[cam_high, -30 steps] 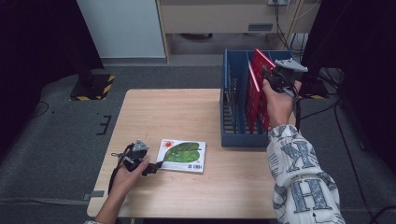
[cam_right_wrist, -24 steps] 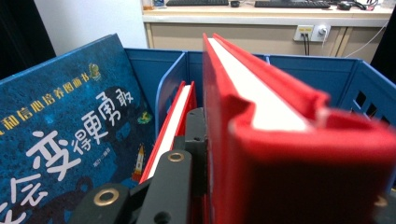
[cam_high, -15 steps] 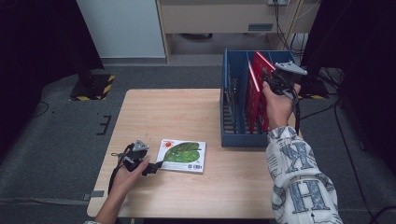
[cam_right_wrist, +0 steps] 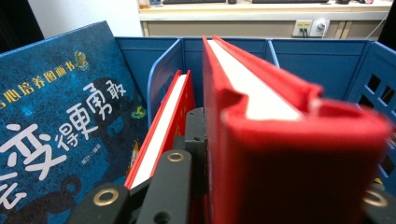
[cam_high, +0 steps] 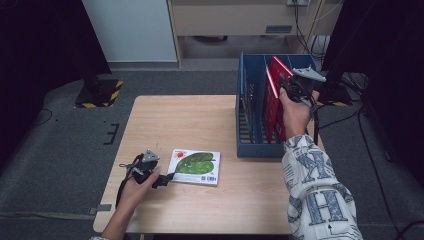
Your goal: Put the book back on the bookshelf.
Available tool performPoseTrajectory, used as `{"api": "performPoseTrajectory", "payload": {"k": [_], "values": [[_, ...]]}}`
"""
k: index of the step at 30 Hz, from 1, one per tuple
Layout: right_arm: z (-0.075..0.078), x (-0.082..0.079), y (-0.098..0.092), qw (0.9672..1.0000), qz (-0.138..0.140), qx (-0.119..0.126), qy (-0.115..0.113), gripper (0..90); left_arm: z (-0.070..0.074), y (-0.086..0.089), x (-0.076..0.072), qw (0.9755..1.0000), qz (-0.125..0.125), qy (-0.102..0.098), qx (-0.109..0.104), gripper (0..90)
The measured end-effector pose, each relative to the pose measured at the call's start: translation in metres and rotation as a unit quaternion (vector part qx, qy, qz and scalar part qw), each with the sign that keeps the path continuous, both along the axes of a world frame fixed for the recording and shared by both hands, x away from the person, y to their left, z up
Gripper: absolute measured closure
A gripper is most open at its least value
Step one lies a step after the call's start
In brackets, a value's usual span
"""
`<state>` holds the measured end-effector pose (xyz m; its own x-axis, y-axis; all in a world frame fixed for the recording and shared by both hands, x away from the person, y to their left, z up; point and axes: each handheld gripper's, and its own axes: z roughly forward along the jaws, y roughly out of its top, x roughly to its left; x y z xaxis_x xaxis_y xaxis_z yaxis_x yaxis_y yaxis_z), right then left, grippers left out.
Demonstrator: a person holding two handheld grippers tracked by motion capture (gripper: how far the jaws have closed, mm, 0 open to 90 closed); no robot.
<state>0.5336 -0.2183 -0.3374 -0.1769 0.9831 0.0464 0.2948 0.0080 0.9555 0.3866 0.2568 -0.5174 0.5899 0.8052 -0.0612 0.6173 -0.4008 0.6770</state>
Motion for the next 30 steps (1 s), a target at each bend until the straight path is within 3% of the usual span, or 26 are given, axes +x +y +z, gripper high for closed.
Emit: {"api": "performPoseTrajectory", "payload": {"k": [16, 30], "values": [[-0.009, 0.005, 0.000, 1.0000, 0.000, 0.000, 0.003, 78.9, 0.000, 0.000, 0.000, 1.0000, -0.001, 0.000, 0.000, 9.9], [-0.026, 0.006, -0.005, 0.9999, -0.005, 0.008, 0.013, 78.9, 0.001, 0.000, 0.000, 1.0000, -0.001, -0.003, 0.001, 10.1]]}}
